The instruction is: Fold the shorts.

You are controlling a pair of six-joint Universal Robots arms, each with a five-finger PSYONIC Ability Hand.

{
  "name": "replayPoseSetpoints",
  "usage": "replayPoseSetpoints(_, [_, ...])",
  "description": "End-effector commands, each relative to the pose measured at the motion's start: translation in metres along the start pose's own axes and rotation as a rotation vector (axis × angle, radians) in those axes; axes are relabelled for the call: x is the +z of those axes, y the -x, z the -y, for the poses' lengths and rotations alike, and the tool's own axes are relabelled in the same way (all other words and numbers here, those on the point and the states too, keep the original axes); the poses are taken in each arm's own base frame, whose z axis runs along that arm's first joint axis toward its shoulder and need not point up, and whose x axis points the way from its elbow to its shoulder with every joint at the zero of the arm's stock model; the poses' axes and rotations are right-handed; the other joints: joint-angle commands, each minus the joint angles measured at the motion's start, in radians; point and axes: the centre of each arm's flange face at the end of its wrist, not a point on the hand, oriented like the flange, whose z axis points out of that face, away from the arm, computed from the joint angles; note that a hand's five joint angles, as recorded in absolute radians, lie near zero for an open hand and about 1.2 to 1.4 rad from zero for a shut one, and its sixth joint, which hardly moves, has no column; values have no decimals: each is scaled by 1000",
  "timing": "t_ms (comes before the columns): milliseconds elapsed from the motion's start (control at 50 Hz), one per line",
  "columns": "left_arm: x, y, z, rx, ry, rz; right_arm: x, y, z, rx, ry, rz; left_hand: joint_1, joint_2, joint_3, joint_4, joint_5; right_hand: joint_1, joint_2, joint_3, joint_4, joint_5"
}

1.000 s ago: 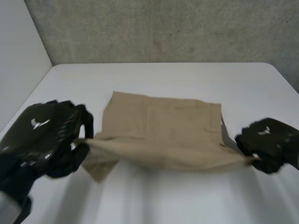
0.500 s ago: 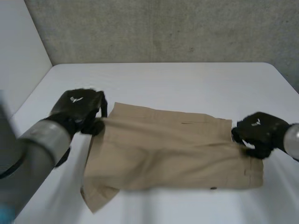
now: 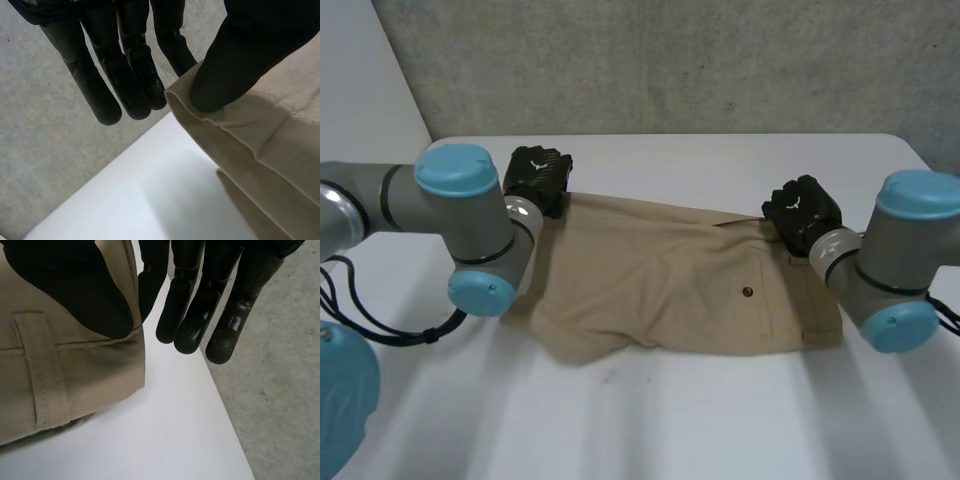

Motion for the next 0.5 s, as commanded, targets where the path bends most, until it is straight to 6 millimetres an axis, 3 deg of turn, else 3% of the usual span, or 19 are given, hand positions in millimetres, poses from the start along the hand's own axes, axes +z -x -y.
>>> replayPoseSetpoints(20, [14, -7, -13, 59, -70, 29, 20, 11, -10, -14, -44, -63, 284, 199, 204, 201, 230, 449, 220, 217, 204, 220])
replayPoseSetpoints(40, [13, -9, -15, 61, -71, 26, 20, 13, -8, -13, -52, -62, 284, 199, 204, 201, 230, 449, 220, 217, 204, 220])
replayPoseSetpoints(60, [13, -11, -15, 63, -73, 24, 19, 13, -3, -13, -69, -67, 162, 77, 82, 80, 108, -140, -369, -372, -385, -369])
replayPoseSetpoints(80, [11, -13, -17, 66, -63, 18, 19, 11, 2, -13, -82, -75, -438, -523, -518, -520, -492, -489, -717, -721, -734, -718])
replayPoseSetpoints(100, [9, -14, -19, 70, -58, 15, 18, 9, 5, -14, -94, -85, -711, -796, -791, -794, -765, -773, -1001, -1005, -1018, -1002])
replayPoseSetpoints(120, [8, -15, -20, 73, -55, 11, 18, 4, 10, -15, -109, -102, -920, -1006, -1000, -1003, -974, -773, -1001, -1005, -1018, -1002])
replayPoseSetpoints(180, [-2, -22, -11, 80, -69, -7, 8, -24, 33, 15, -157, -188, -938, -1023, -1018, -1020, -992, -773, -1001, -1005, -1018, -1002])
replayPoseSetpoints(220, [-12, -20, 8, 77, -101, 1, -5, -41, 46, 89, -179, -219, -938, -1023, -1018, -1020, -992, -773, -1001, -1005, -1018, -1002])
replayPoseSetpoints(340, [-38, -6, 33, 62, -113, 26, -48, -49, 62, 290, -163, -158, -938, -1023, -1018, -1020, -992, -773, -1001, -1005, -1018, -1002])
replayPoseSetpoints(380, [-52, -2, 41, 61, -111, 23, -59, -47, 60, 325, -122, -120, -938, -1023, -1018, -1020, -992, -773, -1001, -1005, -1018, -1002])
replayPoseSetpoints(500, [-92, 1, 47, 29, -79, -1, -95, -26, 26, 452, 104, 73, -938, -1023, -1018, -1020, -992, -755, -983, -987, -1000, -984])
